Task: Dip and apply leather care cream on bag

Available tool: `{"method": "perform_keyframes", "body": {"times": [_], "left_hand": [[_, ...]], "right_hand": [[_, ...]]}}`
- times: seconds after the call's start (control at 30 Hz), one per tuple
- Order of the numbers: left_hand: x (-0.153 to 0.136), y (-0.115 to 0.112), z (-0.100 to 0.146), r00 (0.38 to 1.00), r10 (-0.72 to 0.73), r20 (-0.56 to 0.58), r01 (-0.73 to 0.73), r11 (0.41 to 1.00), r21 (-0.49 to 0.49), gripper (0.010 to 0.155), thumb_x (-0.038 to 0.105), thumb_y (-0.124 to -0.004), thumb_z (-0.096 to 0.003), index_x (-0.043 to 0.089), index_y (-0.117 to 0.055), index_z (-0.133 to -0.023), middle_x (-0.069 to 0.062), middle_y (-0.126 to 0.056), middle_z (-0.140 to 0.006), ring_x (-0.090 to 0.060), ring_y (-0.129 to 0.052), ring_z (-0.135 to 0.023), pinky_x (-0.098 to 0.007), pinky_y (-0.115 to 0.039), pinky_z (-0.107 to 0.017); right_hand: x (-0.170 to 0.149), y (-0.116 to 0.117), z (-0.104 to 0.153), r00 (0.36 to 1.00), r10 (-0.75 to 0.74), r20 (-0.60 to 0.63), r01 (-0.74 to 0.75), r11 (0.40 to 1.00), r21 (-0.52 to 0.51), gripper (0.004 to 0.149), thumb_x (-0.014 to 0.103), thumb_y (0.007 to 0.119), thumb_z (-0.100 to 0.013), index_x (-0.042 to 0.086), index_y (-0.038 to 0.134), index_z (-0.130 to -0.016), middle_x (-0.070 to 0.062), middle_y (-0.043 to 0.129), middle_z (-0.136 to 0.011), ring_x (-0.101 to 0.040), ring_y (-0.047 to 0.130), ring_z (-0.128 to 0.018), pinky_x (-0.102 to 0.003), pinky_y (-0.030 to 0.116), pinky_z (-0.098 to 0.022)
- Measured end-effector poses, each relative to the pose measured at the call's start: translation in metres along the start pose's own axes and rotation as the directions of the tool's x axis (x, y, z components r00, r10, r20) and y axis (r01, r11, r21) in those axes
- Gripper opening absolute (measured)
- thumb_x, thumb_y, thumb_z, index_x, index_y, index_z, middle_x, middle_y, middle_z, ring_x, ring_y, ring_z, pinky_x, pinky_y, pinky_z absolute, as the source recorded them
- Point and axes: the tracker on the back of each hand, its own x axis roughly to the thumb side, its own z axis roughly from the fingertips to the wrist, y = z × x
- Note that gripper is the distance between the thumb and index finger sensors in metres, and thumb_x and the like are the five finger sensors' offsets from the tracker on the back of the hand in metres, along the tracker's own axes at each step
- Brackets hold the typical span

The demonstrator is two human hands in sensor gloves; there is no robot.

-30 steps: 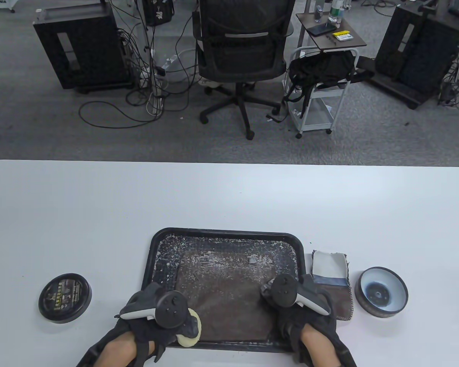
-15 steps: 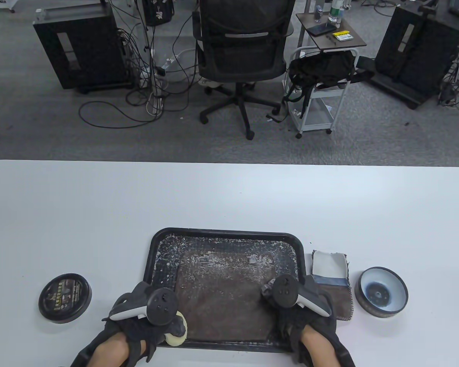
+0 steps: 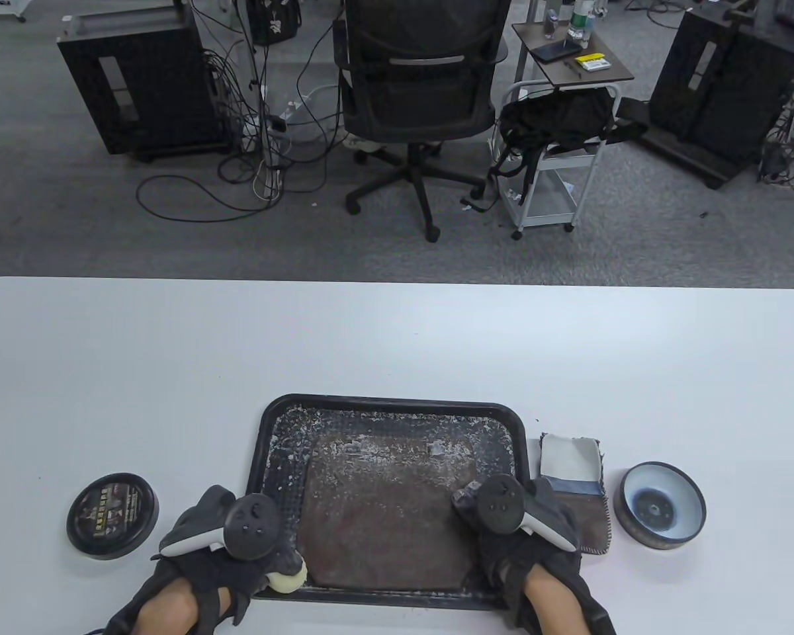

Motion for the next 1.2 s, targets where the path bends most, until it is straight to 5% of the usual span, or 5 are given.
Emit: {"method": "perform_keyframes", "body": {"times": [0.2,0.4,0.63,0.87,1.2], "left_hand": [[-0.009,0.012,0.008,0.999,0.044,-0.016,-0.040,0.981,0.192,0.053,0.023,-0.081,-0.0354,0.031,-0.077,-0.088,0.003,-0.078,-0.097,-0.026,-0.077,-0.090,-0.050,-0.066,-0.065],[-0.013,0.021,0.011,0.994,0.015,-0.105,0.045,0.833,0.552,0.055,0.023,-0.080,-0.0380,0.032,-0.073,-0.092,0.004,-0.071,-0.102,-0.026,-0.072,-0.095,-0.053,-0.062,-0.068],[-0.010,0.017,0.003,0.961,-0.036,-0.273,0.201,0.771,0.605,0.056,0.023,-0.080,-0.0385,0.033,-0.070,-0.093,0.003,-0.069,-0.103,-0.025,-0.070,-0.096,-0.052,-0.062,-0.069],[-0.010,0.017,-0.006,0.918,-0.102,-0.384,0.327,0.742,0.585,0.056,0.023,-0.079,-0.0391,0.033,-0.069,-0.093,0.004,-0.067,-0.104,-0.025,-0.069,-0.097,-0.052,-0.061,-0.070],[-0.008,0.018,-0.008,0.906,-0.153,-0.395,0.373,0.729,0.574,0.056,0.023,-0.079,-0.0389,0.034,-0.070,-0.093,0.005,-0.068,-0.104,-0.024,-0.069,-0.097,-0.052,-0.060,-0.071]], "right_hand": [[0.006,-0.009,0.005,0.996,0.088,0.005,-0.087,0.990,-0.112,0.062,0.023,0.081,-0.039,0.024,0.067,-0.099,-0.008,0.067,-0.104,-0.035,0.072,-0.089,-0.059,0.052,-0.067],[0.008,-0.020,0.019,0.975,0.190,-0.115,-0.212,0.950,-0.230,0.057,0.038,0.082,-0.040,0.011,0.080,-0.090,-0.017,0.072,-0.101,-0.042,0.073,-0.086,-0.065,0.053,-0.065],[0.021,-0.007,0.019,0.960,0.223,-0.171,-0.246,0.960,-0.131,0.057,0.049,0.075,-0.042,0.005,0.097,-0.070,-0.019,0.073,-0.099,-0.048,0.070,-0.086,-0.066,0.052,-0.065],[0.040,0.011,0.011,0.942,0.187,-0.279,-0.201,0.979,-0.023,0.080,0.058,0.071,-0.039,-0.012,0.079,-0.077,-0.026,0.059,-0.102,-0.054,0.059,-0.087,-0.069,0.046,-0.064],[0.046,0.013,0.004,0.925,0.148,-0.351,-0.157,0.988,0.002,0.063,0.050,0.076,-0.039,-0.005,0.079,-0.069,-0.027,0.051,-0.102,-0.055,0.052,-0.089,-0.071,0.040,-0.064]]}}
